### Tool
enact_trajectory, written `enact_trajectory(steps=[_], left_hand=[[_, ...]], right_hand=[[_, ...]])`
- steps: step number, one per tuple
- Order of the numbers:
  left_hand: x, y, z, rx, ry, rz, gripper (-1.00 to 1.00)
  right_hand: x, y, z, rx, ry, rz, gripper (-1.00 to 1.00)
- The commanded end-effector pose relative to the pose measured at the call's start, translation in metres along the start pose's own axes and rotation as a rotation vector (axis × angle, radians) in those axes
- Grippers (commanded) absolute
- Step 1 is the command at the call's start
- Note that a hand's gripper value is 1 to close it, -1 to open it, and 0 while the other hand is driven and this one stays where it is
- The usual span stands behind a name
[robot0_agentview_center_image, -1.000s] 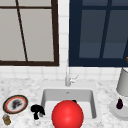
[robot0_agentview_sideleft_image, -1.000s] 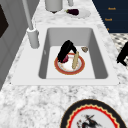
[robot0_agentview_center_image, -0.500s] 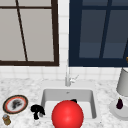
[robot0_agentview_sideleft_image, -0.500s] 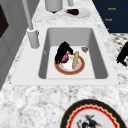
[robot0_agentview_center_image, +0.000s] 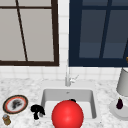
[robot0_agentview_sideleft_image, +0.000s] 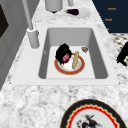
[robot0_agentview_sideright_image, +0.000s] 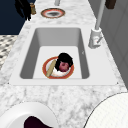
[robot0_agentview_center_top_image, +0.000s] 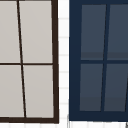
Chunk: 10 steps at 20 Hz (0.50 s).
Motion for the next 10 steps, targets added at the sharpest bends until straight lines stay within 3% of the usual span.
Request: enact_trajectory(steps=[1,7,10], left_hand=[[0.0,0.0,0.0,0.0,0.0,0.0,0.0],[0.0,0.0,0.0,0.0,0.0,0.0,0.0],[0.0,0.0,0.0,0.0,0.0,0.0,0.0]], right_hand=[[0.0,-0.009,0.004,-0.003,0.026,-0.015,1.0],[0.003,-0.043,0.032,-0.006,0.079,-0.041,1.0],[0.005,-0.054,0.041,-0.023,0.141,-0.055,1.0]])
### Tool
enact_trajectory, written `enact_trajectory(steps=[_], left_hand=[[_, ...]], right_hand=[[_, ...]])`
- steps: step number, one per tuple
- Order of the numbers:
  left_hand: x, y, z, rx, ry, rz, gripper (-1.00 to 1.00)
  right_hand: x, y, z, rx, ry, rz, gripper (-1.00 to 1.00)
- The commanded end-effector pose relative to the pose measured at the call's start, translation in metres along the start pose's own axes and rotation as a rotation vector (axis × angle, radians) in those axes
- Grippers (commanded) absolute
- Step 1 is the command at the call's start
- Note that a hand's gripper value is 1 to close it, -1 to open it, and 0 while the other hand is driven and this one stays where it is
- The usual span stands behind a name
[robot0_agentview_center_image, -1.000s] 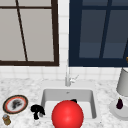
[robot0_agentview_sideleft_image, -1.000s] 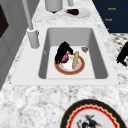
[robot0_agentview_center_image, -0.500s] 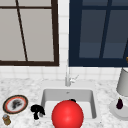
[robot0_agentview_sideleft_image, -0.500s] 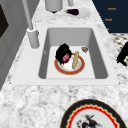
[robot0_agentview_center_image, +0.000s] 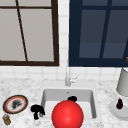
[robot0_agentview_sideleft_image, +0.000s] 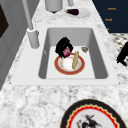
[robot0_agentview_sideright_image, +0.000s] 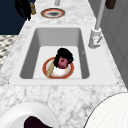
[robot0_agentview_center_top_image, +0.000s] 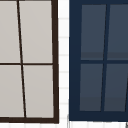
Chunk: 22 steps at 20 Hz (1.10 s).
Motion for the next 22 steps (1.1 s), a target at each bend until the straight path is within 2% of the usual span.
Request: enact_trajectory(steps=[1,12,22], left_hand=[[0.0,0.0,0.0,0.0,0.0,0.0,0.0],[0.0,0.0,0.0,0.0,0.0,0.0,0.0],[0.0,0.0,0.0,0.0,0.0,0.0,0.0]], right_hand=[[0.002,-0.019,0.012,-0.039,0.101,-0.055,1.0],[0.007,-0.08,0.052,-0.014,0.262,-0.073,1.0],[0.003,-0.135,0.109,-0.034,0.29,-0.103,1.0]])
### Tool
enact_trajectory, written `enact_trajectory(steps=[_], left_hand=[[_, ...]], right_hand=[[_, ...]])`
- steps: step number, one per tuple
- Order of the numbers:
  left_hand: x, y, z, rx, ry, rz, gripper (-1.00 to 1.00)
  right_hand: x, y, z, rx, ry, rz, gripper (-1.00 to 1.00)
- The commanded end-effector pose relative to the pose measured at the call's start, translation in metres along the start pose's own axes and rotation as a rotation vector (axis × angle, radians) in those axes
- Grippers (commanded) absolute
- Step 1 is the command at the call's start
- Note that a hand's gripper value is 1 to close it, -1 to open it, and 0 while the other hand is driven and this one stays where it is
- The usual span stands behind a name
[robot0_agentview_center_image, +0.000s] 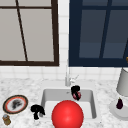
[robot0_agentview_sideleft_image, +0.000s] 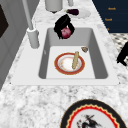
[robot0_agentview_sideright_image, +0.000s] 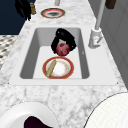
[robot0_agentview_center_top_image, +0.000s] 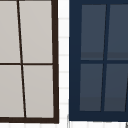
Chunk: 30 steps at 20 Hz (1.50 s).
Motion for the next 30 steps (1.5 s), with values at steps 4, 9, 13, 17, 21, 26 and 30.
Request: enact_trajectory(steps=[4,9,13,17,21,26,30], left_hand=[[0.0,0.0,0.0,0.0,0.0,0.0,0.0],[0.0,0.0,0.0,0.0,0.0,0.0,0.0],[0.0,0.0,0.0,0.0,0.0,0.0,0.0],[0.0,0.0,0.0,0.0,0.0,0.0,0.0],[0.0,0.0,0.0,0.0,0.0,0.0,0.0],[0.0,0.0,0.0,0.0,0.0,0.0,0.0],[0.0,0.0,0.0,0.0,0.0,0.0,0.0]], right_hand=[[-0.008,-0.019,0.049,-0.015,0.021,-0.071,1.0],[-0.012,-0.024,0.087,-0.028,0.012,-0.067,1.0],[-0.015,-0.027,0.118,-0.03,0.01,-0.074,1.0],[-0.018,-0.029,0.148,-0.031,0.011,-0.083,1.0],[-0.027,-0.031,0.179,-0.037,-0.001,-0.075,1.0],[-0.041,-0.034,0.214,-0.035,-0.012,-0.09,1.0],[-0.055,-0.036,0.243,-0.038,-0.022,-0.092,1.0]])
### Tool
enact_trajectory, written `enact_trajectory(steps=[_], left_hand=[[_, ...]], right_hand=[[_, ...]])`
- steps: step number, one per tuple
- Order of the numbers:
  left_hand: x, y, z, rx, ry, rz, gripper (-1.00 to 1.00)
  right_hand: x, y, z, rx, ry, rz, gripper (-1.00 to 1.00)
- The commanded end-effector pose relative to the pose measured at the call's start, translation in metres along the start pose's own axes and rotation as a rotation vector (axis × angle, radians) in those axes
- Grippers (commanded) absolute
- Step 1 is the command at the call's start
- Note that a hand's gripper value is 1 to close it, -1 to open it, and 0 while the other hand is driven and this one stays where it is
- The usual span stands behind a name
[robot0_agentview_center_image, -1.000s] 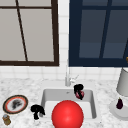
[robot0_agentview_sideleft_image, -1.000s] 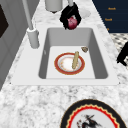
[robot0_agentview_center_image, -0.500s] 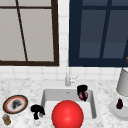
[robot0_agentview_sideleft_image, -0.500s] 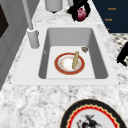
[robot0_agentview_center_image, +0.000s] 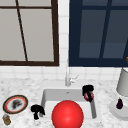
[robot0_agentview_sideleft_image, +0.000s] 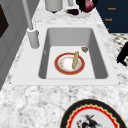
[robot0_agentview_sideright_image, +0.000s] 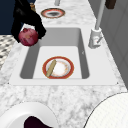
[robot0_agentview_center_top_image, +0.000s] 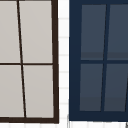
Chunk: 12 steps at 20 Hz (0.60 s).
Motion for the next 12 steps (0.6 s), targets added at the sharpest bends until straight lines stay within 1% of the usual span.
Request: enact_trajectory(steps=[1,5,9,12], left_hand=[[0.0,0.0,0.0,0.0,0.0,0.0,0.0],[0.0,0.0,0.0,0.0,0.0,0.0,0.0],[0.0,0.0,0.0,0.0,0.0,0.0,0.0],[0.0,0.0,0.0,0.0,0.0,0.0,0.0]], right_hand=[[-0.014,-0.004,0.028,-0.008,0.005,-0.044,1.0],[-0.028,-0.007,0.056,-0.01,0.003,-0.051,1.0],[-0.042,-0.011,0.081,-0.009,0.015,-0.06,1.0],[-0.054,-0.012,0.099,-0.011,0.015,-0.058,1.0]])
